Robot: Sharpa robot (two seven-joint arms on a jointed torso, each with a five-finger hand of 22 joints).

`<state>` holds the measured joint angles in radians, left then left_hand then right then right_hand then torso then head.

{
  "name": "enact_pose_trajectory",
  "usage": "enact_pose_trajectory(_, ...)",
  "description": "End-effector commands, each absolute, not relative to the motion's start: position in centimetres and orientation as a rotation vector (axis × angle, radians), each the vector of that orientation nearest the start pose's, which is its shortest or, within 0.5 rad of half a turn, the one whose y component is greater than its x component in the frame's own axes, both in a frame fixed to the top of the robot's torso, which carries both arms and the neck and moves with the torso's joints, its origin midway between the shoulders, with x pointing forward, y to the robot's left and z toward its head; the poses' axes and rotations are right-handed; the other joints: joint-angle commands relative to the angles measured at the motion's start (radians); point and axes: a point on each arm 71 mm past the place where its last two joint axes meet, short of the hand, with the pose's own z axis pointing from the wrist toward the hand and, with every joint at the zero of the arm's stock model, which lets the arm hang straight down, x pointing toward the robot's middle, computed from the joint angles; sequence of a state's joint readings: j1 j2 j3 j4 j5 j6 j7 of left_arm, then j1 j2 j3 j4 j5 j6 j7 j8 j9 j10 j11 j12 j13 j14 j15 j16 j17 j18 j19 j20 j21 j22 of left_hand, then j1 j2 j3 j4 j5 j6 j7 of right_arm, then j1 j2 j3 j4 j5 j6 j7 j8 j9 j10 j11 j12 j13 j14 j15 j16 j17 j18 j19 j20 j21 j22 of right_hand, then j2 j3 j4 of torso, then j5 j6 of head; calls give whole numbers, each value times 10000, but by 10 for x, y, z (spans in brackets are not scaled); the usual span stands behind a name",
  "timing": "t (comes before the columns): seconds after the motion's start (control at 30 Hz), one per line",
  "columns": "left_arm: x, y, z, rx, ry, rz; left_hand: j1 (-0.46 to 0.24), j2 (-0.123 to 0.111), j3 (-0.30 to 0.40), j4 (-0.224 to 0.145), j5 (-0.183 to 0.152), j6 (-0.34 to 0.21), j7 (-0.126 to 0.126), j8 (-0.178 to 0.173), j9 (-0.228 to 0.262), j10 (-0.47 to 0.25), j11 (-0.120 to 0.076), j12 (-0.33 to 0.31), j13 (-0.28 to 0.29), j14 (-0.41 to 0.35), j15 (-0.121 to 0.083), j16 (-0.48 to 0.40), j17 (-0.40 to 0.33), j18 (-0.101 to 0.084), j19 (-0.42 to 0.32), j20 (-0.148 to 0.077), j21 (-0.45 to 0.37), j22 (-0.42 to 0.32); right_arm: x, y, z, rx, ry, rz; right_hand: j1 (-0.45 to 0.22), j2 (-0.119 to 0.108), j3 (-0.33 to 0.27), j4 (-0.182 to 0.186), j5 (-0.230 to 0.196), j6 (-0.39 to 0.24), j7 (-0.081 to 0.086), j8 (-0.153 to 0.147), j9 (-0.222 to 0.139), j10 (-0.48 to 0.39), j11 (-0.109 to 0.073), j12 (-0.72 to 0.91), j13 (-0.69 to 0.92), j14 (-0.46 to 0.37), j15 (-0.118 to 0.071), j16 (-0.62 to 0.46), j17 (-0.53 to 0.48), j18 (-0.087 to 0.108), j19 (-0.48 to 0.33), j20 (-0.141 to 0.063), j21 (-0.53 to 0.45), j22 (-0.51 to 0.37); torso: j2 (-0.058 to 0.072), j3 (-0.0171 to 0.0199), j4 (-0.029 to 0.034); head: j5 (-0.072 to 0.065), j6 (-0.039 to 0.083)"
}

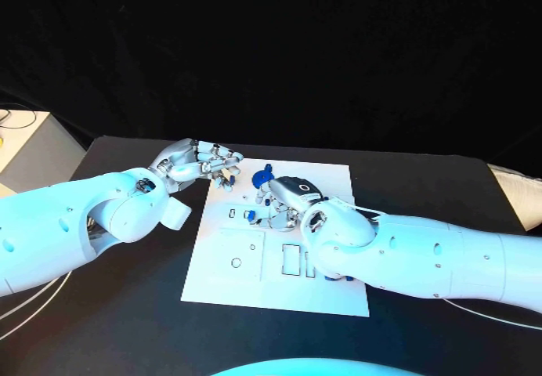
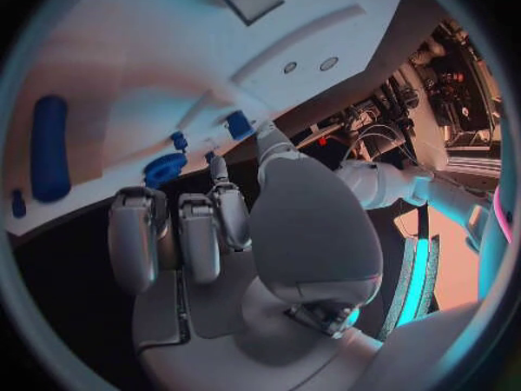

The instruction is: Assemble the parts on the task board

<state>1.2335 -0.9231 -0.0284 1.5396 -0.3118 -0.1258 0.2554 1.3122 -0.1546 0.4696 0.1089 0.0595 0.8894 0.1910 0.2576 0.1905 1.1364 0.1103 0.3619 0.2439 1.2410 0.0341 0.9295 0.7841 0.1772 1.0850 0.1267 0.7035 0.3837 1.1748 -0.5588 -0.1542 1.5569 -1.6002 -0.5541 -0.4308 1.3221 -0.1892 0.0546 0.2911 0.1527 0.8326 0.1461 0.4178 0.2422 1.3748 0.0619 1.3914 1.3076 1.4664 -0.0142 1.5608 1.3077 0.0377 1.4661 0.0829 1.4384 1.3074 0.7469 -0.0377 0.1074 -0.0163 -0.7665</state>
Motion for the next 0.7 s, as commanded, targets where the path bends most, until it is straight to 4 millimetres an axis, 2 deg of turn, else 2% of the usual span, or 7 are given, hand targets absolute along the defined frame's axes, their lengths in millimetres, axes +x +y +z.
enact_pose_trajectory(0.03,488,232,-169,-7024,17751,-13158,35,-4,-207,44,-31,-148,-135,772,380,-708,-98,1912,1269,487,-103,1987,1787,44,169,-75,817,502,445,-73,-195,-929,14922,8013,198,33,-77,-2,304,29,12,0,-28,57,42,20,688,969,49,-51,2340,-64,585,76,-55,1793,-66,40,-56,55,59)
enact_pose_trajectory(0.07,489,233,-170,-6884,18004,-12800,42,70,-209,65,-15,15,-220,1063,525,-621,-191,2412,1566,937,-166,2718,2601,66,281,-119,1038,629,446,-78,-191,-760,14900,8326,342,68,-48,-25,490,3,19,-16,-46,51,45,20,681,966,51,-58,2328,-58,576,79,-83,1778,-93,51,-79,78,58)
enact_pose_trajectory(0.13,491,234,-174,-6498,18653,-12025,-96,51,-127,393,30,-438,-495,2483,1434,-1369,-397,4668,2993,1419,-337,3879,3704,61,130,-262,1990,1251,448,-88,-183,-405,14954,8901,793,170,129,-64,1093,-39,47,-52,-94,-9,66,-11,633,957,66,-74,2298,15,460,93,-419,1583,-168,68,-98,134,31)
enact_pose_trajectory(0.2,493,235,-178,-5807,19561,-10975,-327,91,-19,764,-6,-645,-506,3137,1853,-1477,-483,5333,3337,1602,-365,4180,4049,70,-4,-315,2313,1462,453,-102,-175,122,15205,9426,1237,204,392,-137,1686,-3,68,-51,-136,-66,78,-34,594,947,76,-95,2261,61,384,103,-641,1461,-242,91,-130,227,48)
enact_pose_trajectory(0.43,503,226,-174,-3576,21280,-8097,-804,-35,-40,1720,-2,-871,-708,4234,2609,-1370,-647,6287,3757,2061,-518,4748,4787,18,68,-427,3044,2095,473,-147,-157,2133,15642,9920,1258,141,541,-53,2144,17,85,-66,-181,-98,91,-43,564,950,85,-89,2275,67,375,111,-682,1445,-470,160,-193,437,-79)
enact_pose_trajectory(0.6,509,215,-173,-2508,21899,-6622,-975,-56,-58,1816,-1,-846,-860,4823,3077,-784,-776,7142,4722,2257,-628,4986,5139,-64,280,-526,3519,2661,487,-174,-149,3154,15591,9710,1171,125,560,-27,2252,13,89,-74,-196,-119,95,-56,542,952,91,-85,2282,68,375,115,-690,1444,-573,184,-255,534,-148)
enact_pose_trajectory(0.7,514,207,-175,-1855,22360,-5633,-1166,-54,-86,1834,0,-906,-884,4992,3253,-782,-798,7226,4781,2284,-651,5020,5187,-78,290,-550,3613,2754,494,-187,-148,3558,15549,9500,1137,110,563,-24,2283,-8,94,-87,-205,-128,100,-61,533,949,93,-90,2272,71,371,116,-705,1436,-615,197,-252,575,-234)
